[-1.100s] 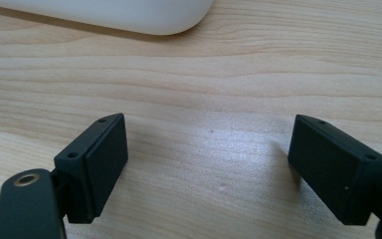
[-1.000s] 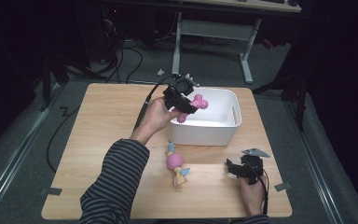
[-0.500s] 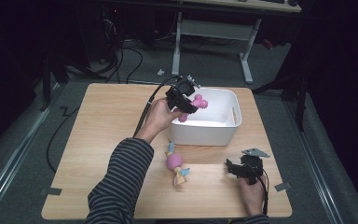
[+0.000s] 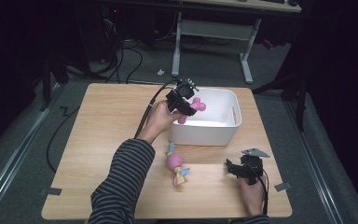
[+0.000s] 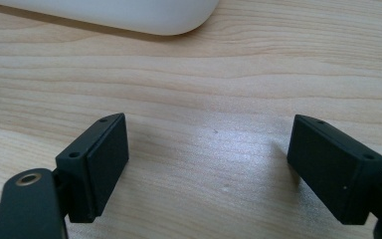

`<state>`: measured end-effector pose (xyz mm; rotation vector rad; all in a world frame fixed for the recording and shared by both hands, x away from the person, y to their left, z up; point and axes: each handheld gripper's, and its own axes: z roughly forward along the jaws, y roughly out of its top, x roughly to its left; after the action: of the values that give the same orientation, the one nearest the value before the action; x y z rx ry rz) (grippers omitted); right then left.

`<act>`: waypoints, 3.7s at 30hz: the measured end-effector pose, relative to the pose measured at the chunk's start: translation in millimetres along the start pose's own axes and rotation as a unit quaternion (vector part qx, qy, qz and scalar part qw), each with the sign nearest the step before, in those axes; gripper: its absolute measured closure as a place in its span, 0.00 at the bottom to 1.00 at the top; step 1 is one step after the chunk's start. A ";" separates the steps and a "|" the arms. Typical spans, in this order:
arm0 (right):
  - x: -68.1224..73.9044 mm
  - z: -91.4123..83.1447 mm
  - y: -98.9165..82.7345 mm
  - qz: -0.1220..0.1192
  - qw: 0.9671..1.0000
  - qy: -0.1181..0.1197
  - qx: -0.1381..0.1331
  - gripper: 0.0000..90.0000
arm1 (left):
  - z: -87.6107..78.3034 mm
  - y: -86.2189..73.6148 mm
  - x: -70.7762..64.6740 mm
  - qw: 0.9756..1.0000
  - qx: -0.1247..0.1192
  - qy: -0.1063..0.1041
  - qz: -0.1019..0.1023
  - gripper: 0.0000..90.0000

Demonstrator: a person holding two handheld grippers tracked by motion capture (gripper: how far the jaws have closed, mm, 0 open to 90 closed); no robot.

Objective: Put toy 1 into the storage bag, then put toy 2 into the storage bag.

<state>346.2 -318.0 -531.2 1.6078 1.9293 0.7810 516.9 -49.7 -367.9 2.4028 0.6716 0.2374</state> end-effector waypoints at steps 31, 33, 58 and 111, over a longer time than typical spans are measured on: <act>0.3 -0.1 0.1 0.002 1.000 0.000 0.000 0.18 | 5.3 -13.8 4.1 1.000 0.012 0.001 -0.016 0.52; 0.1 -0.1 0.1 -0.002 1.000 0.001 0.000 0.18 | -2.9 -13.9 2.1 1.000 0.005 0.002 -0.013 0.48; 0.3 0.1 0.1 -0.002 1.000 0.001 -0.001 0.18 | -85.7 -67.5 20.1 0.995 -0.068 0.047 -0.049 0.43; 1.7 0.0 0.0 0.000 1.000 -0.001 -0.001 0.19 | -110.9 -246.1 30.7 0.978 -0.102 0.085 -0.160 0.41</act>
<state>345.9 -316.3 -531.2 1.6060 1.9271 0.7809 407.0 190.5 -431.6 2.0583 1.0466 0.3600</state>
